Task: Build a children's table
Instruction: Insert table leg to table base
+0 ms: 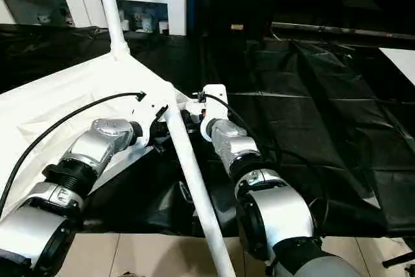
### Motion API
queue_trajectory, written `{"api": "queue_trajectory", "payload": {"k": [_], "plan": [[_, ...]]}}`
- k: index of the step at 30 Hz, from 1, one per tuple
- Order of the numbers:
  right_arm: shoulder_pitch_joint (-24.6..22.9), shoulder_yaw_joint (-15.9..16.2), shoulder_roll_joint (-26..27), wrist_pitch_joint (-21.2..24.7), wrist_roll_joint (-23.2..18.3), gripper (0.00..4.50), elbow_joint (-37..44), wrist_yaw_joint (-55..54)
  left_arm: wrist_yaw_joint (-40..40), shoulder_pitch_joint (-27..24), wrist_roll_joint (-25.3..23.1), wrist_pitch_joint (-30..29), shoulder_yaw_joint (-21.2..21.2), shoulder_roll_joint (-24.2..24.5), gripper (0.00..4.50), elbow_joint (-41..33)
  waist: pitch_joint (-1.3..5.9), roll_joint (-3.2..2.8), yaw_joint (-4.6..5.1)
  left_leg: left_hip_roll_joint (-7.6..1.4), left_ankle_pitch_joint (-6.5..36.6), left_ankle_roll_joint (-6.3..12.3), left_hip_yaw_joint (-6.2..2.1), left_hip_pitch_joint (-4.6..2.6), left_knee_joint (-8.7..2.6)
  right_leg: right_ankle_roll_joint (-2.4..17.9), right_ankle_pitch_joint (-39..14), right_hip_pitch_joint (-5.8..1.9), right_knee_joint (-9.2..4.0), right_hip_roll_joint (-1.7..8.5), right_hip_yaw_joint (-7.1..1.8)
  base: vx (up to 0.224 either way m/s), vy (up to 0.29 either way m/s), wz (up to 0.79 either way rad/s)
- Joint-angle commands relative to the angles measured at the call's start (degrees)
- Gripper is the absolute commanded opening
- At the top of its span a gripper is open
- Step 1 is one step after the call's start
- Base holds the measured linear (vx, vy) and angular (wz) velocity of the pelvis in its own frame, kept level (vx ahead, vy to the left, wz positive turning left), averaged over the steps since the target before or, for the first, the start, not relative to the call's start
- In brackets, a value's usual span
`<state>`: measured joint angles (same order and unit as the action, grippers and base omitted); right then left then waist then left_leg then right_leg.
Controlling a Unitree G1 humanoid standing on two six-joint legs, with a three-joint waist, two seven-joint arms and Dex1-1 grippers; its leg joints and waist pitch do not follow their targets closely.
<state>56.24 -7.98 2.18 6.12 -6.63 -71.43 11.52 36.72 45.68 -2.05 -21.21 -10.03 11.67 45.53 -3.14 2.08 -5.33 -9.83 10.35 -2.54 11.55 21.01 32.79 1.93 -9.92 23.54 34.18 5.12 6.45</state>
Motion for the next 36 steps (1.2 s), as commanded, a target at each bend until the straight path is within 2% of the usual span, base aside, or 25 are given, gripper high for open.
{"api": "queue_trajectory", "payload": {"k": [1, 12, 18, 25, 36], "plan": [[1.1, -0.8, -0.5, 0.1, -0.5, 4.46, -0.2, -0.6, 1.0, -0.4, -0.7, -0.7, -0.9, 0.1, 0.00, 0.1, 4.26, -0.47, -0.31, -3.96, 5.7, 2.61, -1.71, -0.88, -3.17, 14.2, -2.1, -3.79, -2.41, 5.21, -4.07, 0.000, 0.000, 0.00], [1.3, -1.5, -1.0, -0.1, -0.3, 4.46, -0.2, -1.1, 1.0, -0.6, -0.7, -0.9, -0.9, 0.2, 0.00, 0.0, 4.25, -0.37, -0.34, -3.93, 5.7, 2.86, -1.67, -0.91, -3.04, 14.4, -2.4, -3.74, -2.41, 5.17, -4.03, 0.000, 0.000, 0.00], [1.5, -1.8, -1.7, -0.4, -0.2, 4.46, -0.3, -1.5, 1.0, -0.7, -0.8, -0.9, -0.9, 0.3, 0.00, -0.1, 4.15, -0.50, -0.34, -3.93, 7.5, 1.79, -1.74, -0.91, -3.10, 13.6, -5.4, -3.69, -2.73, 5.23, -4.06, 0.000, 0.000, 0.00], [1.6, -2.1, -2.1, -0.4, -0.2, 4.46, -0.2, -1.7, 1.0, -0.7, -0.8, -1.0, -0.9, 0.3, 0.00, 0.0, 4.25, -0.51, -0.34, -3.87, 6.8, 2.10, -1.71, -0.88, -3.00, 14.0, -3.2, -3.73, -2.47, 5.14, -4.05, 0.000, 0.000, 0.00], [2.1, -2.8, -3.3, -0.5, -0.5, 4.46, 0.0, -1.7, 1.1, -0.6, -0.9, -0.9, -0.9, 0.4, 0.00, 0.2, 4.30, -0.61, -0.33, -3.84, 7.0, 2.24, -1.73, -0.87, -2.90, 14.3, -3.3, -3.78, -2.46, 5.10, -3.98, 0.000, 0.000, 0.00]]}}
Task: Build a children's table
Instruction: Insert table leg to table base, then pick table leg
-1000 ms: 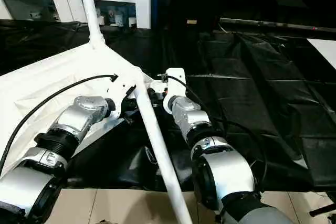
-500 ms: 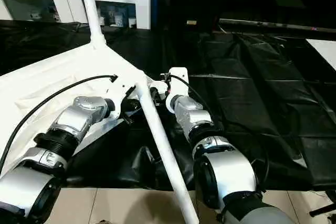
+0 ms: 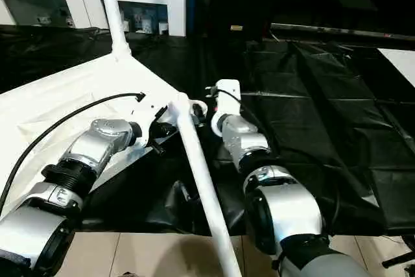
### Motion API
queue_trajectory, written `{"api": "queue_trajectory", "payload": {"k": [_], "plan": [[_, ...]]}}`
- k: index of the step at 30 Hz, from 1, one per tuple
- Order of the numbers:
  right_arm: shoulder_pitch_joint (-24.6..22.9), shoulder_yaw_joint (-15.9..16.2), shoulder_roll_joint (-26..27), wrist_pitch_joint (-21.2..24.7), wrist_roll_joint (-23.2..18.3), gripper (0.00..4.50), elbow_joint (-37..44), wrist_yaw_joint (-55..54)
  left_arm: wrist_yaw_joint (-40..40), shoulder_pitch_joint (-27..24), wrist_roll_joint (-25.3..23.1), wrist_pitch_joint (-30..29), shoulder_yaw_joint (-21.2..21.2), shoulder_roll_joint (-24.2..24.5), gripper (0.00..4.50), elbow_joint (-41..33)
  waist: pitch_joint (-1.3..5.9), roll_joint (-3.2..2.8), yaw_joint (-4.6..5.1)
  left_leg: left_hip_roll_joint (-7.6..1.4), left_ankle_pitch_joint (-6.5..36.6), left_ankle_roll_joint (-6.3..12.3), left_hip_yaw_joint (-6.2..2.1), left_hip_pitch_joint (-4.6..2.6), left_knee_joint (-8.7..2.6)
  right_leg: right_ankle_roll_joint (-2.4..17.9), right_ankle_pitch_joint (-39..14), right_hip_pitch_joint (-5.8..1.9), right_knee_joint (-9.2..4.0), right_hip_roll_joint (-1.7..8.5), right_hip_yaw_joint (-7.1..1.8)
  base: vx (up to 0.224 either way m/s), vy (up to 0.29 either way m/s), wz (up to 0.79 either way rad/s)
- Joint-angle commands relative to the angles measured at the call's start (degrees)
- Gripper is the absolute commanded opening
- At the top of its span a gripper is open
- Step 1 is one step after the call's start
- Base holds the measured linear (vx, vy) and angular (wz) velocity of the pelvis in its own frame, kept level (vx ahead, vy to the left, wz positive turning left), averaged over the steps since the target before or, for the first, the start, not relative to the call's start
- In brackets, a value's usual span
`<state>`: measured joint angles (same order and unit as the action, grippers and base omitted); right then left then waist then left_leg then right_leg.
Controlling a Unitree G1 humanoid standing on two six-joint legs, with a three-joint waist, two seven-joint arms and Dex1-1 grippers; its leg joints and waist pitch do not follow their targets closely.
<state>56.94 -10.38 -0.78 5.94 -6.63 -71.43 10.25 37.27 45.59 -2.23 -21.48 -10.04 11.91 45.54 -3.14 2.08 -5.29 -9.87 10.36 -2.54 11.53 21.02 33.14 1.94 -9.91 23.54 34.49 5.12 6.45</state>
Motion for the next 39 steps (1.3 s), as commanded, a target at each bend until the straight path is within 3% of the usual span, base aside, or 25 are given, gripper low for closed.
{"api": "queue_trajectory", "payload": {"k": [1, 14, 21, 26, 27, 29, 32, 39], "plan": [[1.4, -0.6, -0.4, -0.3, -0.5, 4.46, 0.0, -0.5, 0.6, -0.5, -0.8, -0.6, -0.9, 0.1, 0.00, 0.3, 4.29, -0.63, -0.37, -3.80, 7.0, 2.23, -1.71, -0.88, -3.26, 14.3, -3.3, -3.77, -2.78, 5.10, -3.98, 0.000, 0.000, 0.00], [2.0, -0.7, -0.9, -0.1, -0.4, 4.46, 1.0, 1.4, 0.5, -0.4, -0.9, -0.7, -0.9, 0.1, 0.00, 0.3, 4.33, -0.53, -0.37, -3.79, 6.8, 2.49, -1.71, -0.85, -3.20, 14.4, -3.0, -3.82, -2.69, 5.08, -3.95, 0.000, 0.000, 0.00], [3.0, -0.9, -1.1, 3.8, -2.2, 4.46, 4.2, 7.2, 0.6, -0.5, -0.9, -0.7, -0.8, 0.2, 0.00, 0.3, 4.30, -0.46, -0.39, -3.85, 6.4, 3.43, -1.75, -0.83, -3.16, 14.4, -2.6, -3.88, -2.63, 5.02, -3.95, 0.000, 0.000, 0.00], [2.4, 0.7, -1.6, 10.3, -2.8, 4.46, 7.7, 13.2, 0.5, -0.5, -0.9, -0.7, -0.8, 0.2, 0.00, 0.2, 4.29, -0.34, -0.48, -3.82, 5.6, 4.23, -1.77, -0.71, -3.10, 14.6, -2.2, -4.02, -2.59, 4.98, -3.91, 0.000, 0.000, 0.00], [1.8, 2.1, -2.1, 15.7, -2.9, 4.46, 9.6, 16.4, 0.5, -0.6, -0.9, -0.8, -0.8, 0.1, 0.00, 0.1, 4.33, -0.32, -0.50, -3.91, 5.6, 4.02, -1.75, -0.79, -3.08, 14.5, -2.5, -3.89, -2.57, 5.07, -3.90, 0.000, 0.000, 0.00], [1.5, 2.8, -2.3, 17.5, -2.9, 4.46, 10.4, 17.8, 0.5, -0.6, -0.9, -0.8, -0.8, 0.1, 0.00, 0.1, 4.31, -0.38, -0.63, -3.95, 5.2, 4.14, -1.79, -0.69, -3.07, 14.4, -2.4, -4.02, -2.52, 5.00, -3.86, 0.000, 0.000, 0.00], [-1.0, 5.2, -2.9, 26.8, -3.9, 4.46, 16.0, 22.0, 0.5, -0.7, -0.9, -0.8, -0.8, 0.1, 0.00, -0.1, 4.19, -0.29, -0.90, -4.00, 5.1, 4.03, -1.79, -0.62, -3.09, 13.9, -2.7, -4.08, -2.58, 4.84, -3.81, 0.000, 0.000, 0.00], [-6.4, 10.4, -4.0, 38.7, -3.9, 4.46, 25.1, 27.2, 0.6, -1.0, -1.0, -0.9, -0.9, 0.2, 0.00, -0.2, 4.09, -0.14, -1.44, -4.07, 8.0, 0.97, -1.98, -0.75, -3.31, 11.2, -9.1, -3.80, -3.33, 5.21, -3.93, 0.000, 0.000, 0.00]]}}
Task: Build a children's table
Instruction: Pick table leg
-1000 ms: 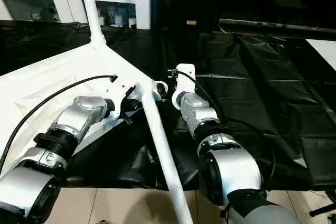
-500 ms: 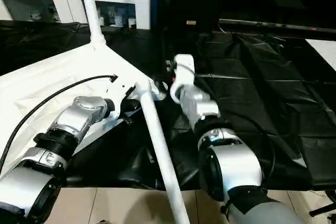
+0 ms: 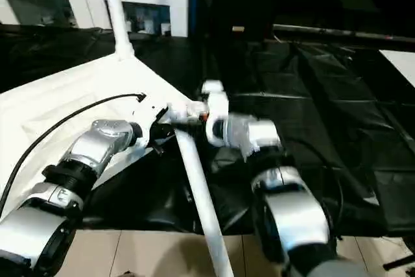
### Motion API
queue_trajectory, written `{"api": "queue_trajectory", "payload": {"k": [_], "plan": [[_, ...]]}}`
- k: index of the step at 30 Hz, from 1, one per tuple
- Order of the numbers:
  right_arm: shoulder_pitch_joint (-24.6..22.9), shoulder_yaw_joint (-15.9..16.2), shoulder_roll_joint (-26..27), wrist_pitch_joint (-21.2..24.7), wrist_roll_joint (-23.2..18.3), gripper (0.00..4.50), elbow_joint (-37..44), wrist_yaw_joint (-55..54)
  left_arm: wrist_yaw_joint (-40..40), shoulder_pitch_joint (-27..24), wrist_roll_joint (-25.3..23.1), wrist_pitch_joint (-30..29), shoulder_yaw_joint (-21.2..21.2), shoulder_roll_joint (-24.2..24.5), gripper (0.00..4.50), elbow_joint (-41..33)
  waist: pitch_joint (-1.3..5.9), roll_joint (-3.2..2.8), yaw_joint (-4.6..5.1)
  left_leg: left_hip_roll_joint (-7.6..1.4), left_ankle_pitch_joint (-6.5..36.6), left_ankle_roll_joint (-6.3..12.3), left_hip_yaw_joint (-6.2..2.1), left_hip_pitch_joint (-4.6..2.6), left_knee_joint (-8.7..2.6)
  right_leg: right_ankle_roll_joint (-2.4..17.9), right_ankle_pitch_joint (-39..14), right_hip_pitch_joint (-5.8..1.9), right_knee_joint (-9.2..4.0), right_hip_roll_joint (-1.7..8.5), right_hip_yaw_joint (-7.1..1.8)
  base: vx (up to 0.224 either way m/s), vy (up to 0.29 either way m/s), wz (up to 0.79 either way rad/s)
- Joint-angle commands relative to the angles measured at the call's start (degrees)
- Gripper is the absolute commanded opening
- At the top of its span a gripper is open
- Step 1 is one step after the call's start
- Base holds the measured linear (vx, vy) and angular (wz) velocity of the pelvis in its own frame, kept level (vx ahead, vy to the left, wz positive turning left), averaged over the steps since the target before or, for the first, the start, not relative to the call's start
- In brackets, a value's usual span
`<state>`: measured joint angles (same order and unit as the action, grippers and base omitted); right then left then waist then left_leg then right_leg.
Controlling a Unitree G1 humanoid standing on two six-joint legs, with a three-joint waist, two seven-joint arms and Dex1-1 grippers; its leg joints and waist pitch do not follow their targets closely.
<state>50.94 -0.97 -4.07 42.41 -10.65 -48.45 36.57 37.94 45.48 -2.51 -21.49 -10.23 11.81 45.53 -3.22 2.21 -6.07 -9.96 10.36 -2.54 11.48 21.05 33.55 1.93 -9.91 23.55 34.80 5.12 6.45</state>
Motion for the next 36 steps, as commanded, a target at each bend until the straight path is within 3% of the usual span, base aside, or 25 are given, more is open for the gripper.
{"api": "queue_trajectory", "payload": {"k": [1, 8, 20, 21, 25, 26, 29, 31, 32, 33, 35, 36], "plan": [[-0.4, 0.9, -0.7, 2.2, 0.1, 4.46, 2.1, 0.9, -0.1, -0.9, -0.7, -0.9, -0.7, 0.3, 0.00, -0.2, 4.14, -0.24, -0.66, -3.96, 8.3, 0.74, -1.91, -0.75, -3.72, 11.0, -9.5, -3.73, -3.72, 5.30, -3.97, 0.000, 0.000, 0.00], [-4.1, 2.3, -0.9, 8.8, -1.5, 3.92, 9.0, 1.5, 0.1, -0.9, -0.8, -1.0, -0.7, 0.4, 0.00, -0.3, 4.11, -0.25, -0.75, -3.87, 8.0, -0.28, -2.04, -0.80, -3.85, 10.0, -9.3, -3.59, -3.74, 5.28, -4.06, 0.000, 0.000, 0.00], [-7.0, 2.8, -1.0, 11.1, -1.5, 2.97, 11.3, 0.8, 0.1, -1.2, -0.8, -0.9, -0.8, 0.6, 0.00, -0.6, 4.10, -0.05, -0.74, -3.80, 8.3, -0.74, -2.07, -0.76, -3.85, 9.6, -10.3, -3.64, -3.90, 5.40, -4.06, 0.000, 0.000, 0.00], [-7.3, 1.8, -0.7, 11.0, -1.8, 2.68, 10.7, 0.1, 0.1, -1.2, -0.7, -1.0, -0.7, 0.5, 0.00, -0.7, 4.11, -0.05, -0.79, -3.80, 8.1, -0.68, -2.06, -0.77, -3.84, 9.5, -10.2, -3.62, -3.91, 5.43, -4.09, 0.000, 0.000, 0.00], [-7.5, -0.1, -0.7, 10.0, -2.4, 2.51, 9.1, -1.2, -0.2, -1.0, -0.8, 0.4, -0.6, 0.5, 0.00, -0.3, 4.12, 0.08, -0.81, -3.84, 7.7, -0.52, -2.06, -0.79, -3.83, 9.7, -9.9, -3.60, -3.86, 5.45, -4.05, 0.000, 0.000, 0.00], [-7.5, -0.2, -0.7, 9.9, -2.4, 2.19, 9.1, -1.3, -0.2, -1.0, -0.8, 0.6, -0.5, 0.5, 0.28, -0.2, 4.11, 0.09, -0.77, -3.82, 7.9, -0.56, -2.04, -0.80, -3.83, 9.6, -10.2, -3.60, -3.88, 5.41, -4.03, 0.000, 0.000, 0.00], [-7.4, -2.5, -0.4, 9.7, -3.7, 2.15, 9.1, -2.3, 0.3, -0.7, -0.4, 2.2, -0.2, 0.4, 0.57, 0.1, 4.10, 0.02, -0.79, -3.78, 8.1, -0.54, -2.03, -0.79, -3.85, 9.4, -10.8, -3.63, -4.00, 5.47, -4.07, 0.000, 0.000, 0.00], [-7.3, -7.1, 0.1, 10.5, -7.0, 1.97, 10.2, -3.5, 1.1, -0.4, 0.9, 2.7, 0.9, 0.4, 0.68, -0.8, 4.18, -0.19, -0.90, -3.81, 8.0, -0.68, -2.08, -0.85, -3.82, 9.4, -10.5, -3.62, -3.90, 5.48, -4.04, 0.000, 0.000, 0.00], [-7.3, -7.1, 0.1, 10.5, -7.0, 1.97, 10.2, -3.5, 1.1, -0.4, 0.9, 2.7, 0.9, 0.4, 0.78, -0.8, 4.23, -0.09, -0.91, -3.84, 7.7, -0.59, -2.07, -0.81, -3.80, 9.8, -9.5, -3.67, -3.75, 5.47, -4.06, 0.000, 0.000, 0.00], [-7.4, -9.3, 0.3, 11.0, -8.7, 1.94, 11.0, -4.0, 0.9, -0.2, 1.3, 2.5, 1.5, 0.6, 0.89, -1.7, 4.23, -0.36, -1.02, -3.83, 7.7, -0.64, -2.06, -0.94, -3.80, 10.0, -9.1, -3.56, -3.75, 5.39, -4.01, 0.000, 0.000, 0.00], [-7.4, -10.7, 0.4, 11.4, -9.6, 1.88, 11.5, -4.3, 0.8, -0.1, 1.6, 2.3, 1.8, 0.7, 1.01, -2.4, 4.23, -0.27, -1.01, -3.89, 7.6, -0.65, -2.02, -0.97, -3.84, 10.5, -7.9, -3.55, -3.58, 5.30, -3.98, 0.000, 0.000, 0.00], [-7.5, -13.3, 0.6, 12.6, -11.8, 1.85, 12.3, -4.9, 0.3, 0.1, 2.2, 1.9, 2.7, 0.9, 1.06, -3.7, 4.20, -0.02, -0.99, -3.93, 7.8, -0.67, -2.01, -0.98, -3.89, 10.7, -7.8, -3.58, -3.57, 5.31, -3.97, 0.000, 0.000, 0.00]]}}
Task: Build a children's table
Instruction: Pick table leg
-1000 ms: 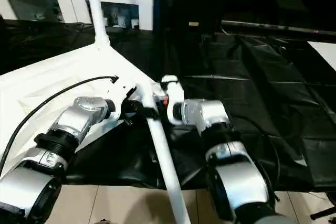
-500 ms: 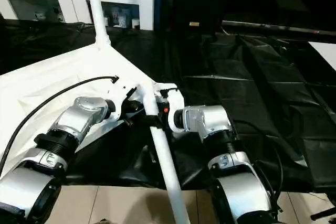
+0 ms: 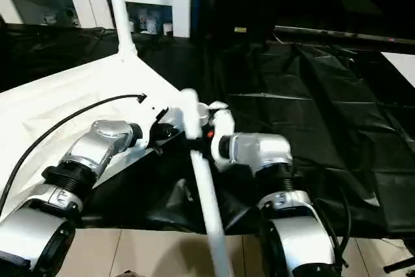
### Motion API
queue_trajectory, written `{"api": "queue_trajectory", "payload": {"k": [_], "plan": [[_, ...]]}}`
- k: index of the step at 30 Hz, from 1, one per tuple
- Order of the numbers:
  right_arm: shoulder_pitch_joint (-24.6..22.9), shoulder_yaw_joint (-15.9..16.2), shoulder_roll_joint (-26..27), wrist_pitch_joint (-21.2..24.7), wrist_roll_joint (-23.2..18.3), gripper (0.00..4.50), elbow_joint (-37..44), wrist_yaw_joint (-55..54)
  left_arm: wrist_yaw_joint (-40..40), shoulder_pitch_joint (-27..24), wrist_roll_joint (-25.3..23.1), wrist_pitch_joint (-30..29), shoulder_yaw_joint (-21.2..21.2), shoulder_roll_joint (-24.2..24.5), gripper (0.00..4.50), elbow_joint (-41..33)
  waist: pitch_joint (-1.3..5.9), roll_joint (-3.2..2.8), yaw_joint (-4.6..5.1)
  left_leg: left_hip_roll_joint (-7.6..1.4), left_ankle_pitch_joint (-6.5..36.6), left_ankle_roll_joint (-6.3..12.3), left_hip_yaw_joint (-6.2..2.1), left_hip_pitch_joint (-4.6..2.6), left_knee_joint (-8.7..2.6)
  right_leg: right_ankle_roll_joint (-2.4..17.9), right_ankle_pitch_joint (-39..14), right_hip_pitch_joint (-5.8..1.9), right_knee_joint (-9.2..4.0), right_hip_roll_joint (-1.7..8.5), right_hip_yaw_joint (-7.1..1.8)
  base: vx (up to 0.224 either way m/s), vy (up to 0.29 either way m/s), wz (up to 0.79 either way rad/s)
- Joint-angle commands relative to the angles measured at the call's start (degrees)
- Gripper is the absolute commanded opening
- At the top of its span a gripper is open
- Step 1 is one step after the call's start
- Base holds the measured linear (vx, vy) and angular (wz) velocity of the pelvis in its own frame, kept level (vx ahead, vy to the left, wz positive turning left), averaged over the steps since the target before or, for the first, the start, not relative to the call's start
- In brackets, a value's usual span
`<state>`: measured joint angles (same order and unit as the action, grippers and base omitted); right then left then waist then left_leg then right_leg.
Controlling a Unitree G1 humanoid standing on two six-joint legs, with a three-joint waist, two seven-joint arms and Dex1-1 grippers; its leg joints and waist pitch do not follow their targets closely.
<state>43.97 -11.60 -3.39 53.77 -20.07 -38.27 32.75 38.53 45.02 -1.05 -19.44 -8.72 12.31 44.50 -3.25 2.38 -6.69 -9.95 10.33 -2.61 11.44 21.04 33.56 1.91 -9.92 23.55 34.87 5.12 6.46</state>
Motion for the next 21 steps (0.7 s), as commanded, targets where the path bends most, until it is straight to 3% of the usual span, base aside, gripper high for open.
{"api": "queue_trajectory", "payload": {"k": [1, 3, 5, 7, 8, 9, 10, 11, 12, 13, 14, 16, 18, 20, 21], "plan": [[-0.6, -4.2, 0.1, 2.0, -3.8, 1.84, 2.5, -1.4, -0.5, 0.7, 1.2, -0.3, 1.8, 0.5, 1.19, -3.4, 4.30, -0.31, -0.52, -4.00, 7.7, -0.57, -2.01, -0.97, -3.85, 11.1, -7.6, -3.73, -3.54, 5.54, -4.04, 0.000, 0.000, 0.00], [-0.9, -6.1, 0.1, 2.9, -5.5, 1.83, 3.4, -1.6, -0.1, 0.6, 2.6, -1.1, 3.0, 0.6, 1.41, -5.2, 4.22, -0.04, -0.54, -3.95, 7.7, -0.56, -1.95, -0.90, -3.88, 11.2, -7.8, -3.74, -3.57, 5.49, -3.95, 0.000, 0.000, 0.00], [-1.4, -9.1, 0.1, 3.1, -7.8, 1.82, 5.2, -2.5, 0.7, -0.2, 6.0, -3.2, 6.0, 1.1, 1.48, -10.0, 4.21, -0.47, -0.69, -4.02, 7.6, -0.71, -1.94, -0.88, -3.83, 11.5, -7.6, -3.72, -3.39, 5.64, -4.00, 0.000, 0.000, 0.00], [-0.7, -12.7, 0.6, 1.8, -10.1, 1.82, 6.2, -4.7, 0.8, -1.0, 9.5, -4.4, 9.4, 1.4, 1.71, -14.1, 4.21, -0.31, -0.85, -3.88, 7.7, -1.12, -1.81, -0.94, -3.78, 12.1, -7.4, -3.50, -3.41, 5.47, -3.89, 0.000, 0.000, 0.00], [0.4, -16.0, 1.1, 0.6, -12.4, 1.82, 5.3, -7.0, 1.5, -1.5, 12.9, -5.9, 11.8, 1.0, 1.79, -16.5, 4.15, -0.54, -0.88, -3.87, 8.2, -1.50, -1.79, -0.94, -3.81, 12.2, -8.1, -3.53, -3.44, 5.69, -3.97, 0.000, 0.000, 0.00], [0.4, -16.0, 1.1, 0.6, -12.4, 1.82, 5.3, -7.0, 1.5, -1.5, 12.9, -5.9, 11.8, 1.0, 1.82, -16.5, 4.14, -0.54, -0.95, -3.78, 8.6, -1.52, -1.82, -0.93, -3.80, 12.2, -8.8, -3.47, -3.57, 5.59, -3.86, 0.000, 0.000, 0.00], [1.8, -19.7, 1.5, -1.1, -14.9, 1.82, 4.0, -9.8, 2.7, -2.2, 17.3, -8.1, 14.5, 0.2, 1.90, -19.2, 3.99, -0.21, -0.98, -3.66, 9.3, -1.47, -1.73, -0.97, -3.86, 11.4, -10.5, -3.39, -3.92, 5.39, -3.82, 0.000, 0.000, 0.00], [2.7, -22.6, 2.1, -3.0, -16.7, 1.82, 3.0, -12.6, 4.0, -3.1, 21.3, -10.8, 16.5, -0.7, 2.02, -22.0, 4.07, -0.34, -1.03, -3.73, 9.1, -1.81, -1.77, -0.98, -3.82, 11.7, -10.7, -3.51, -3.64, 5.68, -3.89, 0.000, 0.000, 0.00], [4.0, -25.8, 2.8, -5.4, -19.3, 1.81, 2.4, -15.1, 7.3, -6.2, 26.7, -16.6, 16.8, -1.3, 2.15, -28.2, 4.16, 0.07, -1.21, -3.95, 8.8, -2.30, -1.74, -1.02, -3.81, 12.3, -11.7, -3.40, -3.44, 6.13, -3.88, 0.000, 0.000, 0.00], [5.1, -27.8, 3.6, -7.2, -21.3, 1.81, 2.2, -16.8, 9.8, -9.4, 30.2, -21.4, 15.6, -1.5, 2.19, -33.7, 4.15, -0.07, -1.21, -3.94, 8.6, -2.33, -1.69, -0.96, -3.78, 12.6, -11.5, -3.29, -3.38, 6.05, -3.87, 0.000, 0.000, 0.00], [5.2, -27.9, 3.6, -7.3, -21.4, 1.81, 2.2, -16.9, 9.9, -9.6, 30.4, -21.7, 15.5, -1.5, 2.19, -34.0, 4.03, -0.26, -1.12, -3.85, 8.7, -2.09, -1.50, -1.07, -3.82, 12.5, -10.8, -2.84, -3.38, 5.40, -3.78, 0.000, 0.000, 0.00], [6.3, -29.8, 4.4, -8.6, -23.2, 1.81, 2.5, -18.8, 10.6, -12.6, 32.2, -25.4, 13.5, -1.6, 2.47, -38.8, 3.93, -0.32, -1.08, -3.59, 9.0, -1.34, -1.35, -1.03, -3.95, 11.3, -10.6, -2.81, -3.55, 4.72, -3.77, 0.000, 0.000, 0.00], [7.4, -31.4, 4.7, -10.0, -24.5, 1.81, 2.1, -20.3, 10.1, -14.6, 32.1, -26.8, 11.7, -1.8, 2.58, -41.4, 3.82, -0.06, -1.23, -3.77, 10.0, -1.37, -1.45, -1.12, -4.16, 10.0, -12.0, -2.88, -3.83, 4.88, -3.86, 0.000, 0.000, 0.00], [9.6, -33.8, 4.8, -13.3, -26.1, 1.81, 1.4, -22.3, 8.7, -17.3, 32.3, -28.4, 9.6, -2.1, 2.74, -44.9, 3.76, -0.27, -1.47, -3.77, 10.8, -1.94, -1.50, -1.25, -4.25, 8.7, -13.9, -2.76, -4.07, 4.92, -3.88, 0.000, 0.000, 0.00], [10.3, -34.2, 4.7, -14.3, -26.4, 1.81, 1.2, -22.5, 8.2, -17.9, 32.7, -29.0, 9.4, -2.3, 2.84, -45.7, 3.64, -0.15, -1.24, -3.65, 11.3, -2.27, -1.55, -0.96, -4.36, 8.0, -14.7, -2.91, -4.22, 4.74, -3.85, 0.000, 0.000, 0.00]]}}
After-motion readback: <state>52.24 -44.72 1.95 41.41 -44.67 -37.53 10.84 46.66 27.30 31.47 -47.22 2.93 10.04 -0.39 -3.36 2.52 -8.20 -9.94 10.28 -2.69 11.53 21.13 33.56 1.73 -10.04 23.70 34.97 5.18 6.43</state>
